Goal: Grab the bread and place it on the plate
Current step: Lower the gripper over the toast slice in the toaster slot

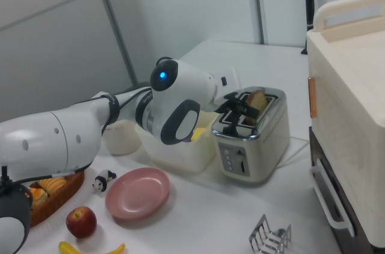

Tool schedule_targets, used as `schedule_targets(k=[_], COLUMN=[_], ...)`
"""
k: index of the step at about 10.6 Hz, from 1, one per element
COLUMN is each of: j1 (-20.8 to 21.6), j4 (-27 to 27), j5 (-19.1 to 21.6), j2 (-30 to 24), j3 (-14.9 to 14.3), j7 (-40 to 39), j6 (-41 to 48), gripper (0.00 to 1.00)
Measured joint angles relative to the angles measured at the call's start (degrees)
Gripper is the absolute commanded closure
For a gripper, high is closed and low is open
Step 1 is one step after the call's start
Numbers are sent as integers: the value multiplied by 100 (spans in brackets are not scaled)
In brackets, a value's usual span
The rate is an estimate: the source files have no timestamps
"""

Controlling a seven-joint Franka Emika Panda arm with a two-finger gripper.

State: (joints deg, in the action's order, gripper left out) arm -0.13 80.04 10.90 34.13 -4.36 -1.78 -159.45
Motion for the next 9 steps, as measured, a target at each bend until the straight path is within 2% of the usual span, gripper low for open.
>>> schedule_targets(k=[1,6,9], j1=[45,11,12], j4=[0,-18,-24], j5=[0,0,0], j2=[50,74,74], j3=[0,-40,-40], j7=[1,3,3], j6=[-63,-102,-102], gripper=[73,95,100])
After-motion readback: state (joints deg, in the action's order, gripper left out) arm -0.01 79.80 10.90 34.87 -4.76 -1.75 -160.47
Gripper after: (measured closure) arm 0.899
